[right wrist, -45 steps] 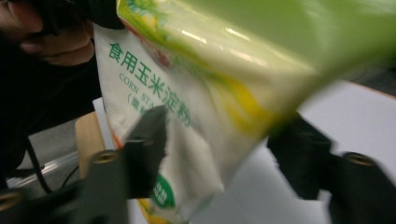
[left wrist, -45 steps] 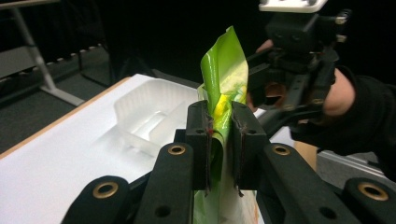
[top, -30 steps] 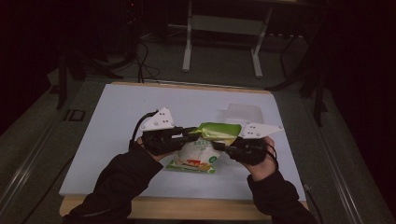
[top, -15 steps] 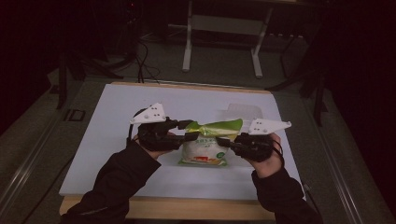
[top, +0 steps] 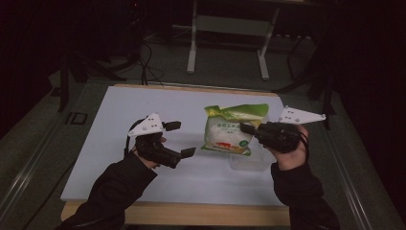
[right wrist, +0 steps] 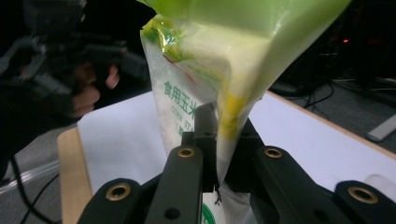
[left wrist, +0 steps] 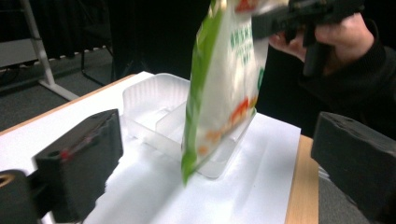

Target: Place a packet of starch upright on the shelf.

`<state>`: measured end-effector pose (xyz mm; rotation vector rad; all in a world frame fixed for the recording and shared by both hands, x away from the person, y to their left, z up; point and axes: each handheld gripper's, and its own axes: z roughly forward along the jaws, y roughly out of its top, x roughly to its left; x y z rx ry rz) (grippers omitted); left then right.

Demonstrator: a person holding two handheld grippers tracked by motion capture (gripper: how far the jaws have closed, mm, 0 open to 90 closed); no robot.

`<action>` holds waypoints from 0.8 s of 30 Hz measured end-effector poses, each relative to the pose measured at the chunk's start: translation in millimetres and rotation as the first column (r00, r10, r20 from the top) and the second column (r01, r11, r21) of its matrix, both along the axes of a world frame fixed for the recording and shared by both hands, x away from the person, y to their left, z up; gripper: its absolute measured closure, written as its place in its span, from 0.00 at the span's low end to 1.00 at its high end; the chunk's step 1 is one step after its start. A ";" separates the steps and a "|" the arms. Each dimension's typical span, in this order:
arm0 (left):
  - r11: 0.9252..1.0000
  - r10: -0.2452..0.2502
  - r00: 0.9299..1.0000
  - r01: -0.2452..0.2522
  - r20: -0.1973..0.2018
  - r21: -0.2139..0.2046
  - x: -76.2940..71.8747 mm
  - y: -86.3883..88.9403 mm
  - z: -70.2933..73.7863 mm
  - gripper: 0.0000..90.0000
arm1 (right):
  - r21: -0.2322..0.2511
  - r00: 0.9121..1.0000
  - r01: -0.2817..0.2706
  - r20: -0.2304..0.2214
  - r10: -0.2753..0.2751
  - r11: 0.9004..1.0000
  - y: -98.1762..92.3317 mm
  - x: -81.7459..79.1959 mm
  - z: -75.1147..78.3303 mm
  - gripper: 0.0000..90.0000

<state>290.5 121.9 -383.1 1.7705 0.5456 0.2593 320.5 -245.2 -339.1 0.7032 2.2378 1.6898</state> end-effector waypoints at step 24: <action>1.000 0.028 0.999 -0.028 -0.036 0.008 -32.6 31.7 -79.7 0.03 | 0.044 0.982 0.186 0.034 -0.188 0.982 -53.7 56.3 16.3 0.95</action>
